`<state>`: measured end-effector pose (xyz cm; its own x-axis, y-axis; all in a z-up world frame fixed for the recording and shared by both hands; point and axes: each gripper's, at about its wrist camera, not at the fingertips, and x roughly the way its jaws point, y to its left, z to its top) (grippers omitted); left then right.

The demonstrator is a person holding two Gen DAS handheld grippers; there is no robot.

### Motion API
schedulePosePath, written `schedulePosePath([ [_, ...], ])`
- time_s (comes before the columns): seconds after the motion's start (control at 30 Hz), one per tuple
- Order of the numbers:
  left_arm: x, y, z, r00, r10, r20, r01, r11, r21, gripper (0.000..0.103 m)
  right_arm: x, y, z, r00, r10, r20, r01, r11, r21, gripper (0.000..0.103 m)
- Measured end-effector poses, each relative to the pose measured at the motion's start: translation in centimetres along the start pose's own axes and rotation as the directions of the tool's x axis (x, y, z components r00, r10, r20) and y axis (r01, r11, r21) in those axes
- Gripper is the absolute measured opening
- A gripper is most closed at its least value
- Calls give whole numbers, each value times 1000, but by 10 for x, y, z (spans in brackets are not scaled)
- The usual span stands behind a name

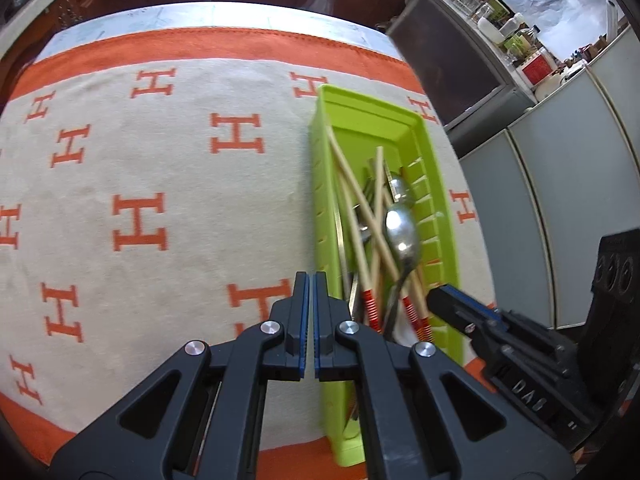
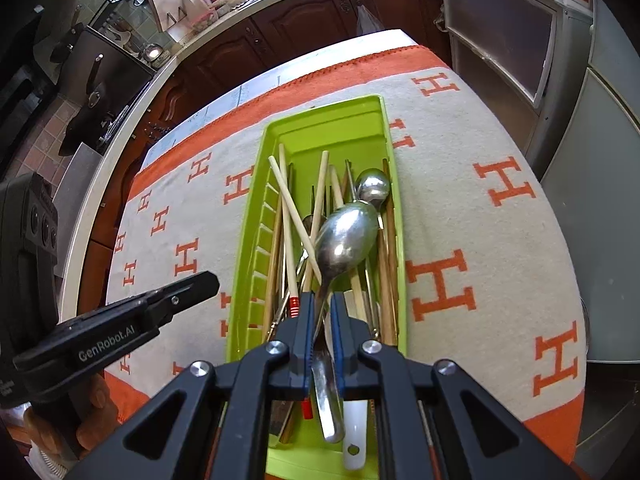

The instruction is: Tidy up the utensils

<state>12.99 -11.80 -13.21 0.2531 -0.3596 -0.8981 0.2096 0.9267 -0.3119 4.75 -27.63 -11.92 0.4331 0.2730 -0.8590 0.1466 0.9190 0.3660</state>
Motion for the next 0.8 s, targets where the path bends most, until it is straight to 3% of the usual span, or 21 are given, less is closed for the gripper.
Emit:
schedulePosePath([
  [0.5, -45, 14, -40, 993, 102, 60, -104, 994, 28, 2, -17, 28, -21, 1000, 0, 5, 0, 998, -65, 8],
  [0.6, -61, 17, -48, 990, 117, 82, -119, 993, 20, 12, -29, 37, -27, 1000, 1, 26, 2, 996, -90, 8],
  [0.67, -74, 17, -53, 986, 126, 112, -129, 991, 19, 35, -37, 42, -30, 999, 6, 40, -1, 995, -104, 8],
  [0.73, -88, 17, -59, 979, 135, 150, -139, 990, 13, 48, -45, 47, -32, 999, 11, 52, -5, 993, -117, 9],
  [0.8, -101, 16, -63, 973, 141, 183, -147, 989, 17, 50, -54, 52, -34, 998, 16, 68, -7, 991, -130, 16],
])
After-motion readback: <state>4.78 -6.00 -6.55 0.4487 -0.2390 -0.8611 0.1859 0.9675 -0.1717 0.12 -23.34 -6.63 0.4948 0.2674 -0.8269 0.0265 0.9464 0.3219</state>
